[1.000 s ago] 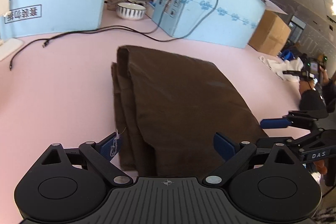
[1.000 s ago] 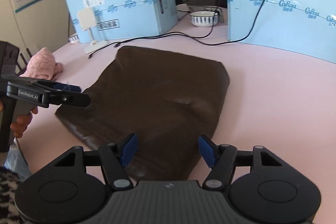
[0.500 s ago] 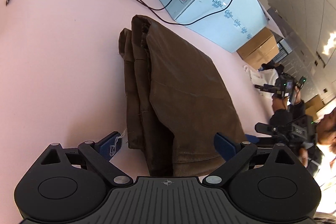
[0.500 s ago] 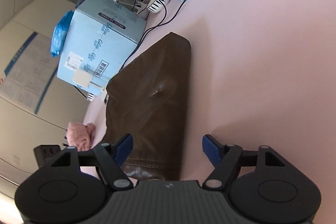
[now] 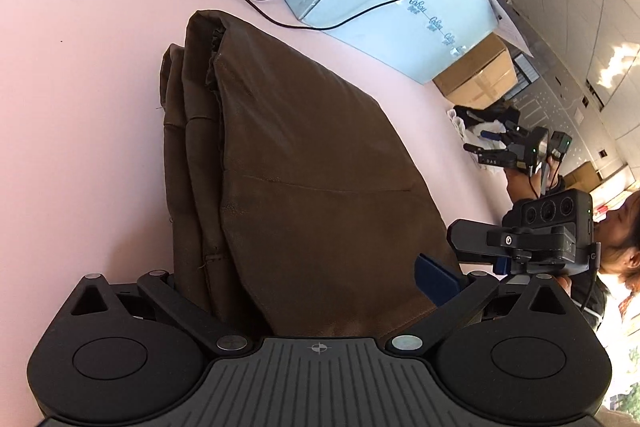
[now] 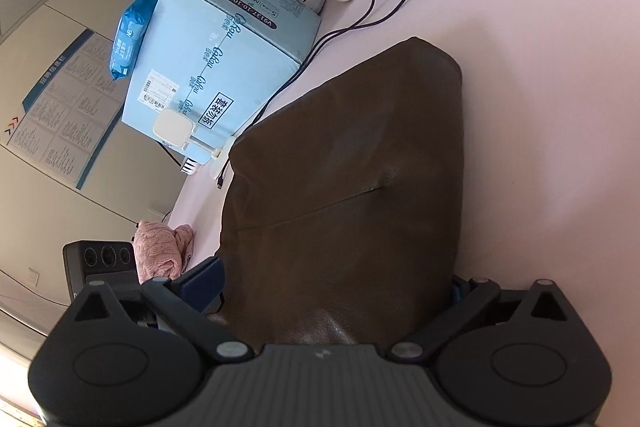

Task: Fold clothes
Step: 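Grasp the folded vest with both grippers and lift it off the table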

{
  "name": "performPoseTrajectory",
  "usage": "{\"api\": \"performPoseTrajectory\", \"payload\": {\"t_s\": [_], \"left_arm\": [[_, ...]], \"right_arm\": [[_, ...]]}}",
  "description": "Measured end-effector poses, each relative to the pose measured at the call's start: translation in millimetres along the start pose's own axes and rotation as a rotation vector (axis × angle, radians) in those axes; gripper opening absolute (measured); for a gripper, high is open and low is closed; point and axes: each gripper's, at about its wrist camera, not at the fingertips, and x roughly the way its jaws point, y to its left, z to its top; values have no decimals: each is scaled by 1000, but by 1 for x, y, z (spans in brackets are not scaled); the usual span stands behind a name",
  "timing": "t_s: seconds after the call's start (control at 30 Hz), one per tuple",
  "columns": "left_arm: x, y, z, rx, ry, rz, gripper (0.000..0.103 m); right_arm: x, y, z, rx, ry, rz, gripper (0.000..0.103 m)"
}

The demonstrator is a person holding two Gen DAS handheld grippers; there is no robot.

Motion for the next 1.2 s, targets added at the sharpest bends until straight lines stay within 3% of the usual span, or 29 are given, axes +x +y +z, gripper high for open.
{"api": "performPoseTrajectory", "payload": {"t_s": [0.03,0.13,0.17,0.2,0.23,0.27,0.3,0.47,0.7,0.87,1.2], "left_arm": [[0,-1,-1,10,-2,0,102],[-2,-3,-3,27,-17,37,93],[-3,-4,-3,32,-23,56,80],[-4,-5,-4,34,-37,97,50],[-5,-5,-4,35,-51,141,42],[-6,-3,-5,26,-56,134,33],[-7,2,-6,10,-58,108,27],[-13,0,-8,37,-59,108,19],[-20,-31,-17,224,-111,231,19],[-26,-40,-17,227,-119,284,17],[-59,-59,-17,299,-257,402,17]], "right_arm": [[-1,0,0,3,-6,-3,98],[-7,-8,-3,33,-34,-43,64],[-11,-15,-3,59,-40,-56,42],[-13,-22,-3,90,-43,-50,35],[-15,-33,-4,136,-42,-14,26],[-16,-36,-7,140,-50,-1,22],[-17,-38,-9,145,-57,13,21],[-22,-23,-19,58,-101,33,18],[-29,21,-23,-145,-146,-63,17],[-33,38,-26,-209,-154,-84,16],[-33,77,-21,-313,-208,-61,16]]}}
